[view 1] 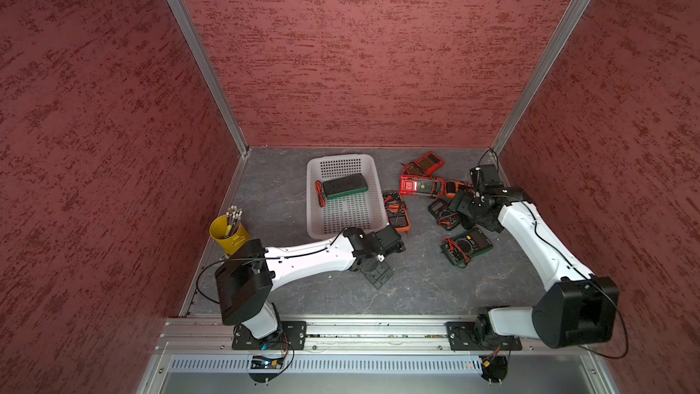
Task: Put the multimeter into the basket
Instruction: Pick up the multimeter from the center of the board.
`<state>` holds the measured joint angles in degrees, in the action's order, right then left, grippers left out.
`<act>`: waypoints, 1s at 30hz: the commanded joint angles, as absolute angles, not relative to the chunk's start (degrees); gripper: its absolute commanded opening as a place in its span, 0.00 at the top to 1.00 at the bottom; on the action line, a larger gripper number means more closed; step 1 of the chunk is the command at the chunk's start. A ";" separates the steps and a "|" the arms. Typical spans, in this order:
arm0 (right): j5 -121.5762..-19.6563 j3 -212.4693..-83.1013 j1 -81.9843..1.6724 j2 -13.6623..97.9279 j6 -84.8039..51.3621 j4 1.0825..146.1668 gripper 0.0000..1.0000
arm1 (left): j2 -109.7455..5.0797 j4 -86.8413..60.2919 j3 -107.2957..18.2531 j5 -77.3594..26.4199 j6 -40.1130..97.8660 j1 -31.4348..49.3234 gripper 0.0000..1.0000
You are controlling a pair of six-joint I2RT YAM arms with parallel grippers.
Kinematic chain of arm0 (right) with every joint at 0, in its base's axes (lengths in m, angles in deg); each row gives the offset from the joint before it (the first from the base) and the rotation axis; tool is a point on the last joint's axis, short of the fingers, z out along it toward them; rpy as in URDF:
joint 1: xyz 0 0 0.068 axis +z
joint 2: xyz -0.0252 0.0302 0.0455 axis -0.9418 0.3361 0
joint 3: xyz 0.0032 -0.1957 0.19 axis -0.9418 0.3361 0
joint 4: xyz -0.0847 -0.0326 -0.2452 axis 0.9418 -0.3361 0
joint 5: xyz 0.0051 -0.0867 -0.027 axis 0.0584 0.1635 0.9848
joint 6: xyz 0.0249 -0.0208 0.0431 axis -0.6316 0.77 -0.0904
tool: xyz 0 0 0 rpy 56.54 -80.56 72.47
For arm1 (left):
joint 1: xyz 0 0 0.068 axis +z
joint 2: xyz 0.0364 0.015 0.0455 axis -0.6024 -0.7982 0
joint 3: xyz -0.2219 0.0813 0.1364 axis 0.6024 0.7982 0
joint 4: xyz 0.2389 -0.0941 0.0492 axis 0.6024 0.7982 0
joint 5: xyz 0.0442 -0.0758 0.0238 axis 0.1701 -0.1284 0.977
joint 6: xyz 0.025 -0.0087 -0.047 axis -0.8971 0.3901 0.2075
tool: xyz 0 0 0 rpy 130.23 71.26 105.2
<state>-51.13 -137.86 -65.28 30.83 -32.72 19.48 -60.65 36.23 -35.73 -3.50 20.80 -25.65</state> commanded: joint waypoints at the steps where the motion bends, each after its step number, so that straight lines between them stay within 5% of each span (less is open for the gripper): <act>1: -51.43 -137.92 -65.39 28.87 -31.75 21.14 0.01 | -60.04 27.43 -33.56 2.60 22.93 -25.36 0.00; 30: -51.09 -136.38 -65.40 25.60 -32.26 22.32 0.01 | -72.94 18.44 -35.61 6.72 12.75 -25.97 0.03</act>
<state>-51.13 -136.90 -65.28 26.26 -32.35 21.01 -71.45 20.03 -33.76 7.62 15.34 -25.28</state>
